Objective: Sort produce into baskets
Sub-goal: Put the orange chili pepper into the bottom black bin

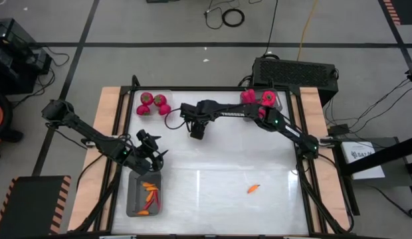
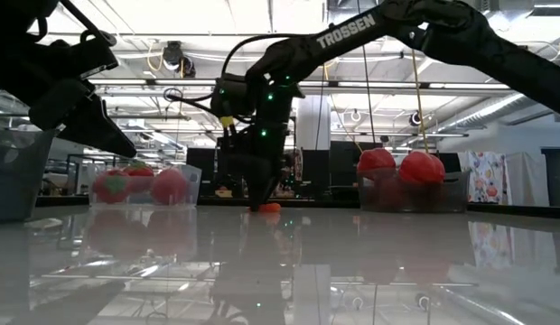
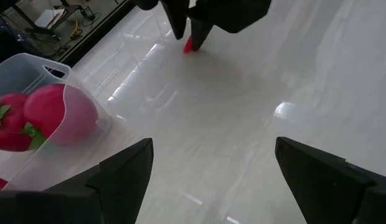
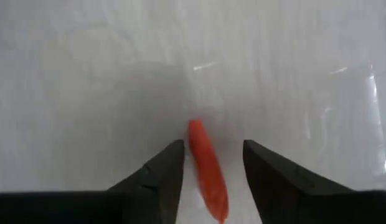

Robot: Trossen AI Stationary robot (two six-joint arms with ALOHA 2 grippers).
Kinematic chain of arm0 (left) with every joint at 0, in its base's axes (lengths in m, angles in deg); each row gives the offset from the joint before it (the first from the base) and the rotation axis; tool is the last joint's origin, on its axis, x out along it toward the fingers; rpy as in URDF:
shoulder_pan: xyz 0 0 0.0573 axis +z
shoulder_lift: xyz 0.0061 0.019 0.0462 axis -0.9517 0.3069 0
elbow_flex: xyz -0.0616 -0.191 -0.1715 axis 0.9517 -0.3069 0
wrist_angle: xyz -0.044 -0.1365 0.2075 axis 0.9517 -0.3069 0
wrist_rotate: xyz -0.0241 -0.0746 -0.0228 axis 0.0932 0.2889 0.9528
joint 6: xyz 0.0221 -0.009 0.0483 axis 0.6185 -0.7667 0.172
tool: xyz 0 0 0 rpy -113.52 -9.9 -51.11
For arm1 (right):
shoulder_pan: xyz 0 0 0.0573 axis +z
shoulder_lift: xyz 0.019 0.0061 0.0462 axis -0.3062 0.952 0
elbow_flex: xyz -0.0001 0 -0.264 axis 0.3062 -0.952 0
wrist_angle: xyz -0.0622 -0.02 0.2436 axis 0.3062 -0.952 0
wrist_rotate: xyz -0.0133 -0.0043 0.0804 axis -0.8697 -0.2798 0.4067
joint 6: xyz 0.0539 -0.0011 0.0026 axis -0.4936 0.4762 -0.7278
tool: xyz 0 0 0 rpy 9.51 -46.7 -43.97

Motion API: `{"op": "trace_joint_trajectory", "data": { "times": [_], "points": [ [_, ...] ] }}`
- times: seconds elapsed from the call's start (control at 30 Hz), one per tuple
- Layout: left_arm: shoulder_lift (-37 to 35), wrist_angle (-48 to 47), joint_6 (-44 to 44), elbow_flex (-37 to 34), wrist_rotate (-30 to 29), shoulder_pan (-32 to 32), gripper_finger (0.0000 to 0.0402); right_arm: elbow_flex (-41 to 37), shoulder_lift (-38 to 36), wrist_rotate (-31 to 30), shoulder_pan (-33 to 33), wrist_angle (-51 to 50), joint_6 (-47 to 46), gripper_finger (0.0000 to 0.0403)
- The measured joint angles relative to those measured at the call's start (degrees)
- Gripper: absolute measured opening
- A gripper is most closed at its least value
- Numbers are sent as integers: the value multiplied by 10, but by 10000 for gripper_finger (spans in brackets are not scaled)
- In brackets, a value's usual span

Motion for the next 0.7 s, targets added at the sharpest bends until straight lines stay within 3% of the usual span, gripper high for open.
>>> {"op": "trace_joint_trajectory", "data": {
  "times": [0.33, 0.57, 0.7],
  "points": [
    [0, -1, 0, 0, -1, 0, 343, -1, -2, 45, -13, -7, -33, 11],
    [0, -2, 0, 0, -3, 0, 343, -4, -21, 119, -8, 5, -83, 25],
    [0, -3, 0, 0, -4, 0, 343, -3, -36, 161, 33, 72, -93, 17]
  ]
}}
